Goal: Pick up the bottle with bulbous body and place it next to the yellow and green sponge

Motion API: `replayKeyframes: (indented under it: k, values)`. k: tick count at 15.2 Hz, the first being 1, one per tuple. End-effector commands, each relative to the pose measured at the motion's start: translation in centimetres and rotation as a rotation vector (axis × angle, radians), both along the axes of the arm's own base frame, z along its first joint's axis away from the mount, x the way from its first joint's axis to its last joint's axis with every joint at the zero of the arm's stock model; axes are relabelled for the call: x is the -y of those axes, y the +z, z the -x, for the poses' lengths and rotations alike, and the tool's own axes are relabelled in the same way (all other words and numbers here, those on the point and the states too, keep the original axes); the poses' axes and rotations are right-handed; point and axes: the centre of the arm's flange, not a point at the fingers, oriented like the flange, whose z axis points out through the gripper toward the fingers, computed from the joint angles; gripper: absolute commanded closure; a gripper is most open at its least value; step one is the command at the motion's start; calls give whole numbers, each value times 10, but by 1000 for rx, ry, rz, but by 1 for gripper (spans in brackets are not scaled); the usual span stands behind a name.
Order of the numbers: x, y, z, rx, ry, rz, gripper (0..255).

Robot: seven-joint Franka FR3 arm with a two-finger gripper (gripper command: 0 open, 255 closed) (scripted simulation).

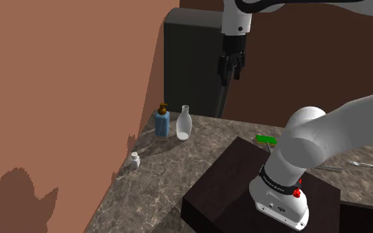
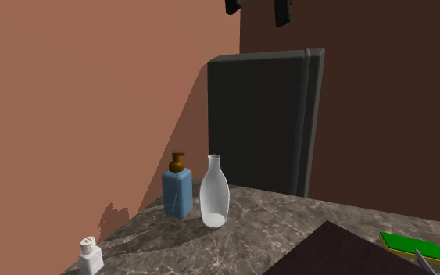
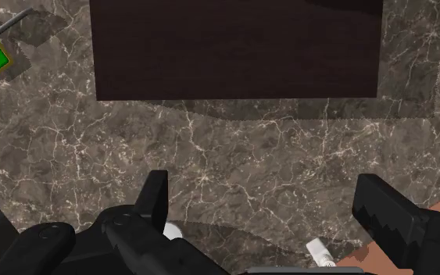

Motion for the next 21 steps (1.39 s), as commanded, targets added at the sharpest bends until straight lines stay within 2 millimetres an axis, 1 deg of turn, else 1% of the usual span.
replayKeyframes:
  k: [1,21]
  values:
    - [0,0,0,0,0,0,0]
    - [84,-172,-179,12,57,-4,0]
